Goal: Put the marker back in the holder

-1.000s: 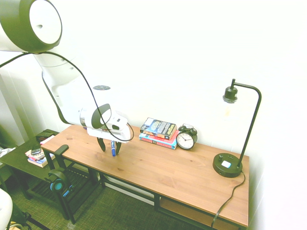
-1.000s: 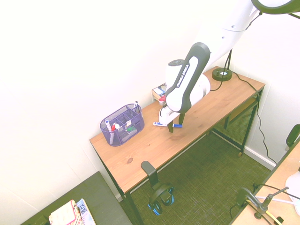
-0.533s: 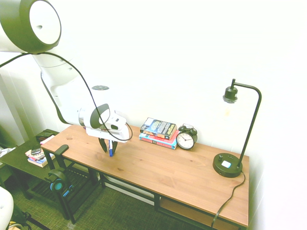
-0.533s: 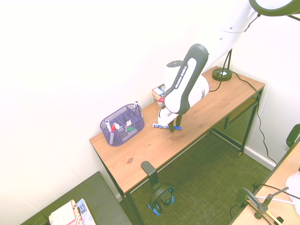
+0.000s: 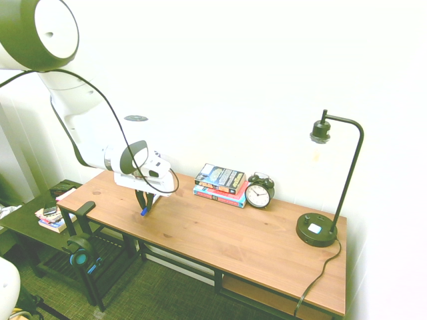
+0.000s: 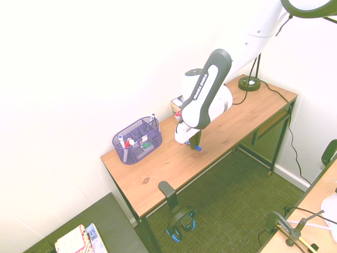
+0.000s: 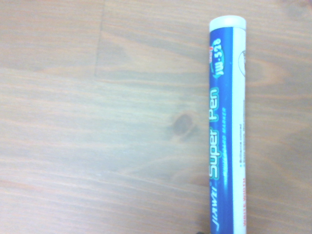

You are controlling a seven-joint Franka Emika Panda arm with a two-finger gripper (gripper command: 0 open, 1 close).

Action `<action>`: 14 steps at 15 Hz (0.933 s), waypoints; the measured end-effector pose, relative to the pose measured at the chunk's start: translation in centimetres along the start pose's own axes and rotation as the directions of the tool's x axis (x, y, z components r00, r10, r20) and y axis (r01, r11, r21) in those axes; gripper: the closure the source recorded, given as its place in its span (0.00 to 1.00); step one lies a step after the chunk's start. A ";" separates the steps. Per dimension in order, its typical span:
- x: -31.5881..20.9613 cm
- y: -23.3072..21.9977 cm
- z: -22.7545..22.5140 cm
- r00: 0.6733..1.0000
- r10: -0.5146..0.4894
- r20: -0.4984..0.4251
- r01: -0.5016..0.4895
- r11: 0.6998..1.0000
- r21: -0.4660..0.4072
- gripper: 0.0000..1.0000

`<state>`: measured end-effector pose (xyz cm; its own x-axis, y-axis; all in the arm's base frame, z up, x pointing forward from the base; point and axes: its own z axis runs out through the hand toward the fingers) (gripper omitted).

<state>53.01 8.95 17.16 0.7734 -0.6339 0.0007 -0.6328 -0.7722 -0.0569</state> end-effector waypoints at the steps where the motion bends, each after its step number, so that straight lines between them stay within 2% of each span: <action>1: -0.6 -0.5 -1.6 1.000 0.006 0.022 -0.006 1.000 -0.016 1.00; 4: -3.8 -1.8 -8.2 0.985 0.084 0.149 -0.072 0.994 -0.087 1.00; 6: -5.3 -3.2 -11.8 0.958 0.124 0.258 -0.098 0.989 -0.112 1.00; 8: -4.2 -5.0 -15.4 0.918 0.166 0.361 -0.132 0.984 -0.118 1.00; 11: 0.1 -6.9 -17.5 0.831 0.262 0.491 -0.228 0.965 -0.129 1.00; 14: 3.4 -9.9 -13.7 0.715 0.383 0.585 -0.341 0.921 -0.187 1.00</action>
<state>61.34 13.85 31.37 0.3320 -0.7233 -0.6054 -0.8534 -0.5038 0.1339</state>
